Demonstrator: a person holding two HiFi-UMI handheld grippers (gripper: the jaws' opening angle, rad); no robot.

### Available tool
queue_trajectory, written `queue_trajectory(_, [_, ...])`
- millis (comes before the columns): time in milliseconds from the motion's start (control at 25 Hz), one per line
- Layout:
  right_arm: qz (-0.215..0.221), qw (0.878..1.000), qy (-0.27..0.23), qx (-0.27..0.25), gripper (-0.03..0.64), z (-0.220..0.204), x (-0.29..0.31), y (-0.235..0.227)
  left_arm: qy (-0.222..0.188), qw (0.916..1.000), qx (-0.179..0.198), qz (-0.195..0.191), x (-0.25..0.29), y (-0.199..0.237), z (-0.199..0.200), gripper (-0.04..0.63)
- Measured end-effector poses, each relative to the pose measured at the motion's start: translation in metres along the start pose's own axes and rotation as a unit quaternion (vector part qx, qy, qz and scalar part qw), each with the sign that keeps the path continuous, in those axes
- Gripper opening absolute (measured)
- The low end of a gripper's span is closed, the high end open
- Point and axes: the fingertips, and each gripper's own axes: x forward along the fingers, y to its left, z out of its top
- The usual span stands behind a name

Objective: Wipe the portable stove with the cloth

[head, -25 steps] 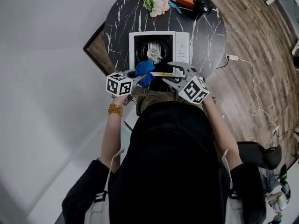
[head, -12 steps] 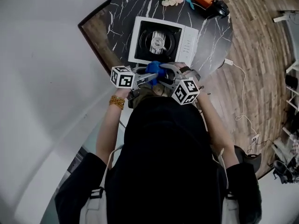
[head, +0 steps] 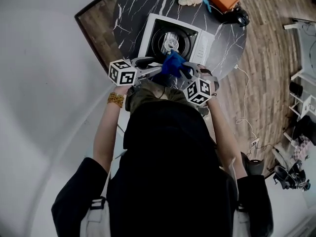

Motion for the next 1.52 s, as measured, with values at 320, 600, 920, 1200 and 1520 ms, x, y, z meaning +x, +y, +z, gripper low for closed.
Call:
queue_trajectory(320, [0.028,0.976,0.195,-0.090,0.051,-0.014,0.060,0.021,0.140,0.9713,0.123,0.148,-0.023,0.079,-0.036,0.233])
queue_trajectory(600, [0.049,0.978,0.193,-0.060,0.041,0.001,0.072,0.021,0.188,0.9353,0.254,0.159,-0.014,0.080,-0.036,0.152])
queue_trajectory(920, [0.071,0.986,0.138,-0.052,0.040,0.059,0.103,0.023,0.158,0.9573,0.188,0.153,-0.016,0.093,-0.030,0.066])
queue_trajectory(1200, [0.081,0.992,-0.012,0.093,0.041,0.074,0.086,0.009,0.165,0.9461,0.202,0.191,-0.021,0.098,-0.027,0.064])
queue_trajectory(1520, [-0.031,0.990,0.052,0.124,0.041,-0.030,0.016,-0.126,0.210,0.9049,0.275,0.248,-0.011,0.087,-0.020,0.066])
